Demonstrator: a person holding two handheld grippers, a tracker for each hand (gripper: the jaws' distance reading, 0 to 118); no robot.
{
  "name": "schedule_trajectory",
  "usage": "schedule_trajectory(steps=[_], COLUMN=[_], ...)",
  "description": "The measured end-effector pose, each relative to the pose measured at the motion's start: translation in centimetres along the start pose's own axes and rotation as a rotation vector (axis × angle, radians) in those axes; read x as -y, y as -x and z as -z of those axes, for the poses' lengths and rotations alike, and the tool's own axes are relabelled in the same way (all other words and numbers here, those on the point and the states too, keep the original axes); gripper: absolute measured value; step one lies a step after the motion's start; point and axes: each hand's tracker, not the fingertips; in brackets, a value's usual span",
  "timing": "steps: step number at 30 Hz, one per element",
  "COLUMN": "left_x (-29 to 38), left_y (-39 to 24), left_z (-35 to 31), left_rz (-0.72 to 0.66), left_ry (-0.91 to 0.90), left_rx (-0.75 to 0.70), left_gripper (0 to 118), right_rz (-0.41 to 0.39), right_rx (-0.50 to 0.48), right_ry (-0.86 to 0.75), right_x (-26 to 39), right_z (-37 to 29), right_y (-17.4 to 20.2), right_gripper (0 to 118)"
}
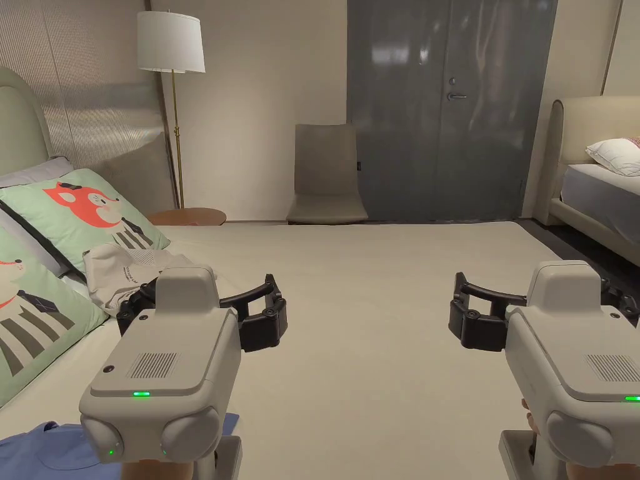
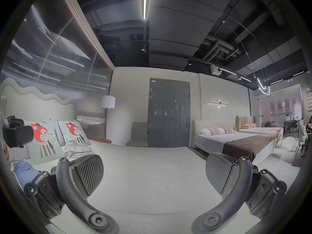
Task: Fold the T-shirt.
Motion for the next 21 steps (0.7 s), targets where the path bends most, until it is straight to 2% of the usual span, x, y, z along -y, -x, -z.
schedule_trajectory(steps=[21], left_x=[-0.05], left_y=[0.01], left_z=[-0.20], left_rz=[-0.003], left_ry=[-0.003], left_rx=[-0.001], left_gripper=[111], right_rz=[0.005], right_rx=[-0.002], right_ry=[-0.005], right_x=[-0.29], right_z=[-0.17], right_y=[-0.10], right_gripper=[118])
